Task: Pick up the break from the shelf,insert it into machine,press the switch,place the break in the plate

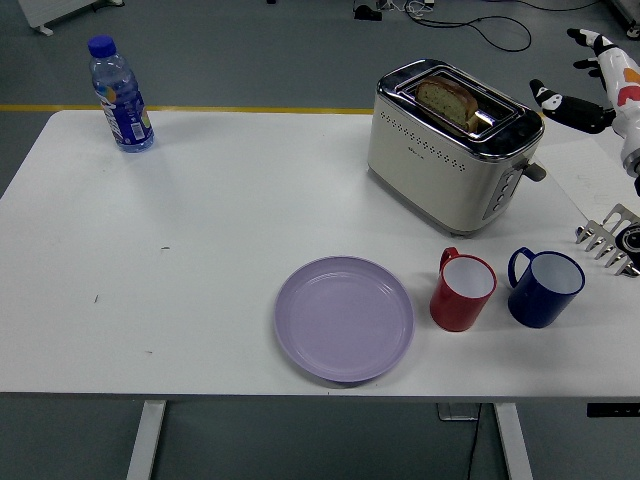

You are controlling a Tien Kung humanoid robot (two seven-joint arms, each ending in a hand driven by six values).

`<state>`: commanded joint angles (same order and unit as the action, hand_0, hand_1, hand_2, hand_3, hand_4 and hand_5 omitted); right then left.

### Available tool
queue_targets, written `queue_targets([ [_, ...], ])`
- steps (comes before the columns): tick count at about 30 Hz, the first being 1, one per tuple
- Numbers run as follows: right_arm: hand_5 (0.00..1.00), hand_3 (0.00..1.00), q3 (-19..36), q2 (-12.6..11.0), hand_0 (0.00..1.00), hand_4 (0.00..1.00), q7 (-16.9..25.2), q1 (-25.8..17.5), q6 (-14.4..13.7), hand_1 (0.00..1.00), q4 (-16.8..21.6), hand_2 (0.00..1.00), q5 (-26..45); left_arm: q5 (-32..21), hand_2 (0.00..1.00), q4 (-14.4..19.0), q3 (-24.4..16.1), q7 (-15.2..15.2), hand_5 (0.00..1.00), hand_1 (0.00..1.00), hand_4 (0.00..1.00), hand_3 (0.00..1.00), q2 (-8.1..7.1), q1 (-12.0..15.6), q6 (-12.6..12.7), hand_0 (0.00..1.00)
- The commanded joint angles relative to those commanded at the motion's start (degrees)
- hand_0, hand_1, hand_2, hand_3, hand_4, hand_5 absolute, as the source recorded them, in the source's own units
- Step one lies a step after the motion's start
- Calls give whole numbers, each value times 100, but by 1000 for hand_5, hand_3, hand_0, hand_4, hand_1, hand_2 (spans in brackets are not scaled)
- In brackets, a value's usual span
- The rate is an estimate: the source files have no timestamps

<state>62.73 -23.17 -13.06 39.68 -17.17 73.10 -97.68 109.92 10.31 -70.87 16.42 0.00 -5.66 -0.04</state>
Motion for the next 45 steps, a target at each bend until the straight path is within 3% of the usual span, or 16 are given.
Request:
queue_targets([
  [2, 438, 885, -20, 8, 787, 758, -2, 44, 5, 760, -6, 880, 9, -5, 441, 0, 4, 0, 930, 466, 287, 546, 0, -2, 0, 602],
  [6, 438, 885, -337, 141, 787, 758, -75, 532, 107, 760, -141, 880, 68, -84, 441, 0, 56, -3, 930, 466, 287, 546, 0, -18, 11, 602],
  [7, 432, 849, -449, 160, 808, 765, -89, 653, 160, 760, -212, 870, 42, -103, 440, 0, 69, -2, 930, 465, 288, 546, 0, -22, 13, 603],
  [13, 422, 849, -1130, 268, 830, 774, -145, 1320, 444, 761, -678, 858, -156, -164, 437, 0, 115, -1, 931, 464, 288, 546, 0, -48, 10, 603],
  [15, 422, 849, -1379, 429, 830, 774, -166, 1563, 504, 761, -919, 858, -219, -172, 437, 0, 120, -1, 931, 464, 288, 546, 0, -41, 16, 603],
  [34, 416, 844, -2257, 1363, 794, 781, -528, 2399, 922, 749, -2347, 809, -539, -197, 430, 0, 153, 11, 929, 458, 290, 546, 0, -35, 11, 602],
  [45, 390, 819, -2472, 1997, 771, 790, -642, 2790, 1227, 730, -3551, 781, -747, -143, 425, 0, 122, 20, 928, 457, 291, 546, 0, -25, 15, 601],
])
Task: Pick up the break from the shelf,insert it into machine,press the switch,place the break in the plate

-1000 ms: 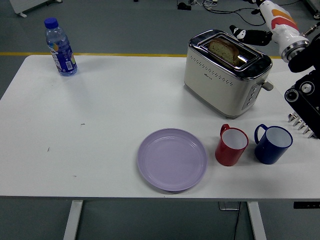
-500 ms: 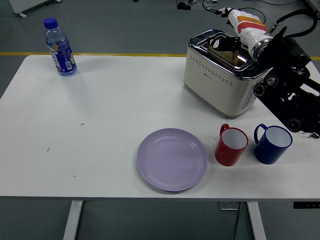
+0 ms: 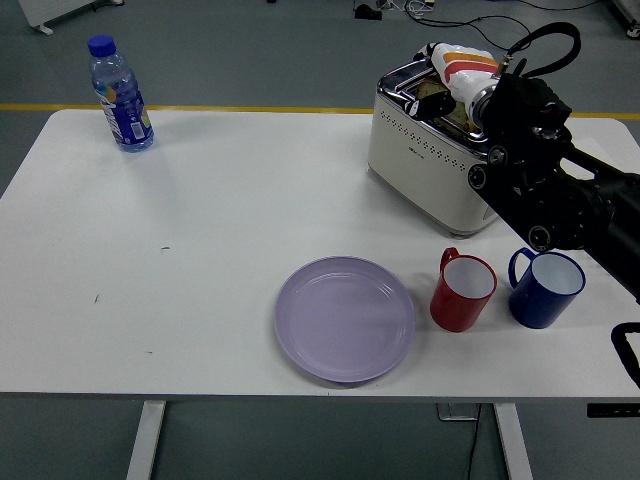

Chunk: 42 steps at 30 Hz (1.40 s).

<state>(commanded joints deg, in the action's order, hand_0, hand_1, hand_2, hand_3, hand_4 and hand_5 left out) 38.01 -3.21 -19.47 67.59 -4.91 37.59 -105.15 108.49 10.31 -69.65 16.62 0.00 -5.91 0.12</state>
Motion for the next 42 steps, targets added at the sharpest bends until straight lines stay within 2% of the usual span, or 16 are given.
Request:
queue_targets([
  [4, 390, 819, 10, 124, 771, 790, -30, 46, -6, 730, -252, 781, -149, 21, 425, 0, -18, -3, 928, 457, 291, 546, 0, -2, 5, 601],
  [5, 375, 767, 5, 129, 713, 794, -39, 49, -11, 665, -270, 695, -166, 30, 422, 0, -30, -7, 928, 451, 291, 546, 0, 0, 10, 601],
  [10, 375, 767, -15, 163, 713, 794, -148, 67, -79, 665, -350, 695, -309, 67, 422, 0, -53, -18, 928, 451, 291, 546, 0, -4, 34, 601],
  [11, 365, 733, -13, 182, 637, 788, -169, 79, -76, 609, -380, 630, -339, 69, 420, 0, -51, -16, 927, 449, 291, 546, 0, -6, 32, 600],
  [15, 365, 733, -21, 215, 637, 788, -215, 107, -79, 609, -438, 630, -370, 81, 420, 0, -52, -13, 927, 449, 291, 546, 0, -2, 32, 600],
  [16, 353, 689, -31, 227, 554, 777, -223, 115, -69, 546, -460, 569, -361, 89, 420, 0, -60, -12, 924, 449, 291, 545, 0, 2, 32, 600],
  [21, 353, 689, -48, 274, 554, 777, -258, 128, -47, 546, -546, 569, -339, 114, 420, 0, -68, -5, 924, 449, 291, 545, 0, 11, 25, 600],
  [22, 330, 660, -48, 281, 467, 764, -266, 127, -48, 498, -555, 529, -340, 118, 420, 0, -69, -5, 927, 448, 292, 546, 0, 13, 24, 600],
  [27, 330, 660, -32, 321, 467, 764, -374, 131, -192, 498, -649, 529, -418, 118, 420, 0, -62, -4, 927, 448, 292, 546, 0, 20, 23, 600],
  [28, 321, 619, -33, 321, 400, 745, -377, 131, -194, 435, -651, 469, -419, 117, 418, 0, -62, -4, 923, 444, 291, 545, 0, 20, 23, 600],
  [40, 308, 609, -34, 321, 367, 740, -523, 174, -251, 408, -762, 461, -528, 28, 418, 0, 13, -9, 921, 443, 291, 545, 0, -30, 40, 600],
  [41, 283, 585, -40, 321, 309, 712, -517, 175, -248, 385, -776, 439, -505, 26, 417, 0, 13, -9, 920, 442, 291, 544, 0, -32, 40, 599],
  [42, 283, 585, -50, 321, 309, 712, -508, 178, -242, 385, -798, 439, -467, 24, 417, 0, 14, -9, 920, 442, 291, 544, 0, -33, 40, 599],
])
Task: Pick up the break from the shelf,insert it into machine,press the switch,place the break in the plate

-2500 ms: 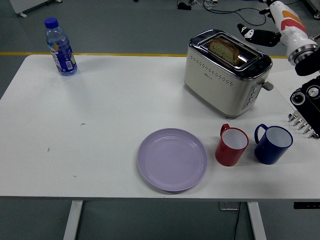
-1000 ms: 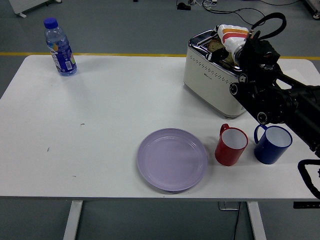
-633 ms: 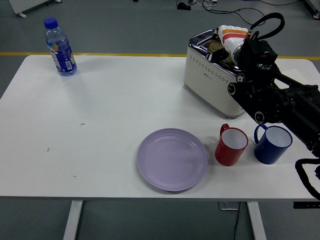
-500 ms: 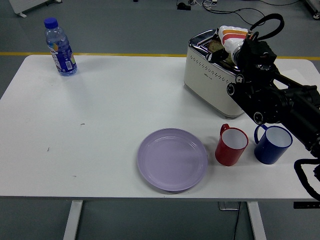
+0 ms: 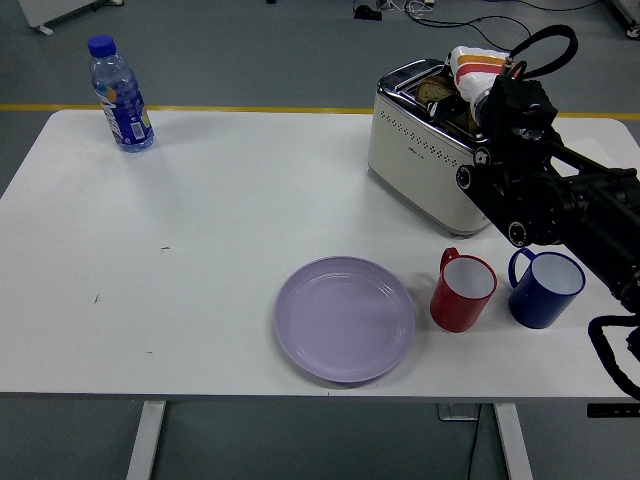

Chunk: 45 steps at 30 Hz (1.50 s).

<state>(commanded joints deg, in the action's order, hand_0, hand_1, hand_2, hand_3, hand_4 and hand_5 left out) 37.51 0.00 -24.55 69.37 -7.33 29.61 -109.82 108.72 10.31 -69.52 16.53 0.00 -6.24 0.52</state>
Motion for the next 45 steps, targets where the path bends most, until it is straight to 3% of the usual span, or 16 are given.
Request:
queue_targets([
  [9, 270, 542, 10, 0, 285, 698, 2, -4, -23, 366, -113, 422, 43, 24, 415, 0, -16, 4, 919, 441, 290, 545, 0, -8, -3, 599],
  [10, 270, 542, 4, 0, 285, 698, 4, -2, -53, 366, -121, 422, 65, 18, 415, 0, -13, 2, 919, 441, 290, 545, 0, -6, -1, 599],
  [11, 201, 510, -4, 0, 246, 635, -4, -2, -102, 329, -122, 405, 82, 20, 414, 0, -13, 2, 917, 442, 290, 544, 0, -8, -1, 599],
  [16, 201, 510, -32, 0, 246, 635, -25, -10, -394, 329, -121, 405, 196, 34, 414, 0, -17, 4, 917, 442, 290, 544, 0, -18, -6, 599],
  [17, 70, 492, -41, 0, 187, 550, -17, -13, -428, 319, -118, 405, 238, 33, 414, 0, -14, 4, 917, 440, 289, 544, 0, -21, -7, 599],
  [30, 2, 482, -74, 0, 205, 578, 115, -39, -635, 298, -47, 378, 434, 32, 413, 0, -16, 1, 916, 437, 290, 544, 0, -19, -11, 599],
  [45, 2, 481, 576, -632, 204, 567, -63, -200, -833, 286, 1189, 374, 86, 62, 412, 0, -28, 1, 918, 439, 290, 544, 0, 20, -23, 599],
])
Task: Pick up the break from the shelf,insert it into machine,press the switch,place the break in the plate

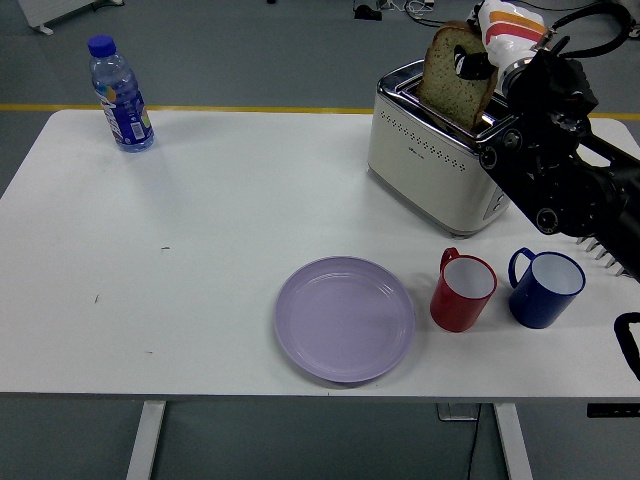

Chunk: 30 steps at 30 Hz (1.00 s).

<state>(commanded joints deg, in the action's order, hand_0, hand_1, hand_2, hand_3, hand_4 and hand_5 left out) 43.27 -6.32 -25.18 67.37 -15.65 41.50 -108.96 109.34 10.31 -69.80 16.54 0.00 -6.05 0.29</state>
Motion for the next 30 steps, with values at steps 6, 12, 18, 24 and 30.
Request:
queue_targets([
  [6, 2, 480, 323, -308, 198, 564, -95, -170, -172, 277, 853, 370, -193, 44, 412, 0, -30, 4, 920, 440, 290, 544, 0, 33, -13, 599],
  [12, 2, 475, 617, -563, 196, 579, -112, -354, -333, 273, 1736, 364, -33, 84, 415, 0, -55, 2, 920, 444, 290, 545, 0, 52, -28, 599],
  [18, 2, 474, 770, -932, 194, 578, -54, -602, -504, 269, 2764, 362, 961, 117, 419, 0, -92, -11, 920, 447, 290, 545, 0, 60, -24, 601],
  [24, 2, 474, 620, -1157, 186, 578, -32, -968, -482, 266, 3844, 360, 2350, 86, 421, 0, -76, -18, 921, 448, 290, 545, 0, 47, -27, 601],
  [30, 2, 475, 308, -1231, 191, 578, -16, -1314, -425, 265, 4476, 360, 3629, 46, 421, 0, -35, -15, 921, 449, 290, 545, 0, 24, -44, 602],
])
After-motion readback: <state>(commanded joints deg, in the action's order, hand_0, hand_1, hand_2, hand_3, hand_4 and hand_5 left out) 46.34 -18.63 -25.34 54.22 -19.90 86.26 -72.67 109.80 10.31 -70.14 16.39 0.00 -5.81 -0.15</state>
